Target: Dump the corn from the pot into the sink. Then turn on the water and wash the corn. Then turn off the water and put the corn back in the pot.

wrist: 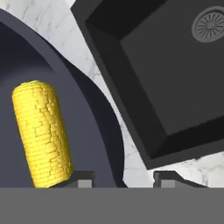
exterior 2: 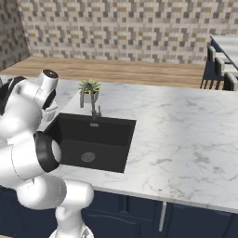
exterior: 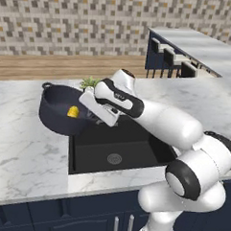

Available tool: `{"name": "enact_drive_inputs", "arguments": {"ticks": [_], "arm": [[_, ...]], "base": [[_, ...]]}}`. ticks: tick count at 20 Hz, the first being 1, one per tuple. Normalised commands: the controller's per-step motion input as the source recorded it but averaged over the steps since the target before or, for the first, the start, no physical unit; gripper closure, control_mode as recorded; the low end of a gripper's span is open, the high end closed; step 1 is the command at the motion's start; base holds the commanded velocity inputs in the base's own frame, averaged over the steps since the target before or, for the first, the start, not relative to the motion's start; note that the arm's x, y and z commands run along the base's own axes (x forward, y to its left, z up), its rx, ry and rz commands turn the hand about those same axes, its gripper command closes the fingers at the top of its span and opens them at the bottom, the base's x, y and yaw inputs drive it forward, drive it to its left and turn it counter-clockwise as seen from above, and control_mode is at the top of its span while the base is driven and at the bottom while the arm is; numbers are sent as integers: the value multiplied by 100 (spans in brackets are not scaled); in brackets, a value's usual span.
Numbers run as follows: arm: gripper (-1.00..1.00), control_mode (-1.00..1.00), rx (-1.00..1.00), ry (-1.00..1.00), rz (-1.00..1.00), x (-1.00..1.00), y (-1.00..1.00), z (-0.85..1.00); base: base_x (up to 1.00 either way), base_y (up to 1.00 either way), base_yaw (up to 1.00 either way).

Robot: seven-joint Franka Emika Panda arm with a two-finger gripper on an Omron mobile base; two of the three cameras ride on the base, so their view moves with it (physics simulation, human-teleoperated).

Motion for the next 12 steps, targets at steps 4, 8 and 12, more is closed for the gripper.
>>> {"name": "enact_drive_inputs", "arguments": {"ticks": [4, 8, 12], "arm": [[100, -100, 11, 8, -31, 4, 0, 32], [100, -100, 14, 19, -25, 34, 0, 24], [100, -100, 19, 11, -21, 35, 0, 20]], "base": [[0, 0, 0], [0, 0, 0], [0, 0, 0]]}}
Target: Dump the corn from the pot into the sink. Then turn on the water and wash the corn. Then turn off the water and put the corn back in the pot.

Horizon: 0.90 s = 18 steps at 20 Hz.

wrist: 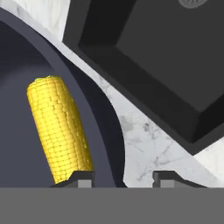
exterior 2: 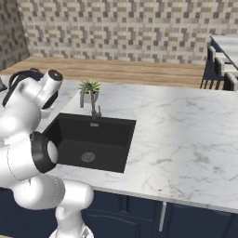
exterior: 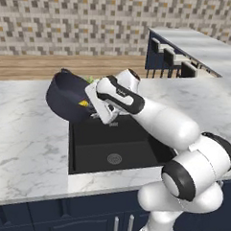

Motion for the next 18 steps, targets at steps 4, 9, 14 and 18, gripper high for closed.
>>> {"name": "enact_drive_inputs", "arguments": {"ticks": [4, 9, 14, 18], "arm": [[100, -100, 25, 7, -13, 9, 0, 11], [100, -100, 25, 6, -11, 0, 0, 1], [100, -100, 25, 7, -10, 1, 5, 6], [100, -100, 24, 6, -10, 0, 9, 10]], "base": [[0, 0, 0], [0, 0, 0], [0, 0, 0], [0, 0, 0]]}}
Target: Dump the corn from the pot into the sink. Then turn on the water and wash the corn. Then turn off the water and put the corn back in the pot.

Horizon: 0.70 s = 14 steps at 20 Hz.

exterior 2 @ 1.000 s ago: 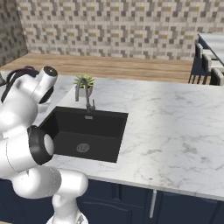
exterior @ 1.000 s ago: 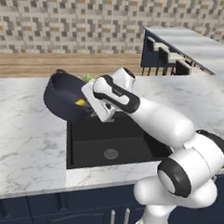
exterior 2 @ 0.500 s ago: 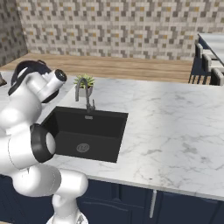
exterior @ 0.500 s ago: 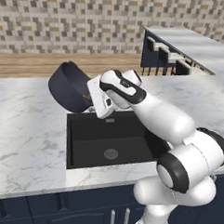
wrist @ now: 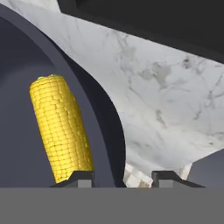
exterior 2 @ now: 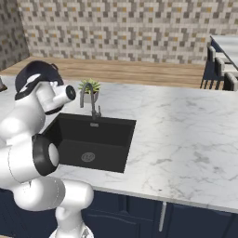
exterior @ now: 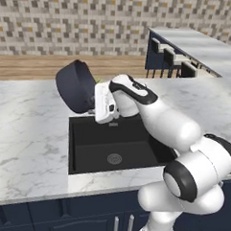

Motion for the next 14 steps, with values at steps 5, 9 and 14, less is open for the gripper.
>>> {"name": "enact_drive_inputs", "arguments": {"ticks": [5, 9, 14], "arm": [[100, -100, 24, 7, -12, 4, 14, 4], [100, -100, 22, 10, -12, 10, 13, 2], [100, -100, 17, 4, -12, 2, 12, 16]], "base": [[0, 0, 0], [0, 0, 0], [0, 0, 0]]}}
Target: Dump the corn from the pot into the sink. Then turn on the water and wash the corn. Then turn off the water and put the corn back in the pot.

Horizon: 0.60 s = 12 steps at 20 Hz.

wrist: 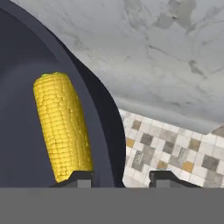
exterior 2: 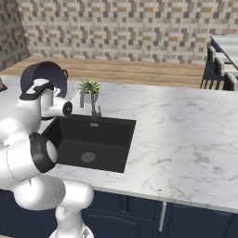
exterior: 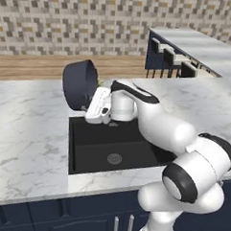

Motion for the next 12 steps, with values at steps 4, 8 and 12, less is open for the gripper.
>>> {"name": "enact_drive_inputs", "arguments": {"ticks": [4, 8, 12], "arm": [[100, -100, 13, 0, -13, 0, 14, 22], [100, -100, 15, 0, -10, 4, 8, 11], [100, -100, 16, 0, -2, 20, 0, 0]], "base": [[0, 0, 0], [0, 0, 0], [0, 0, 0]]}}
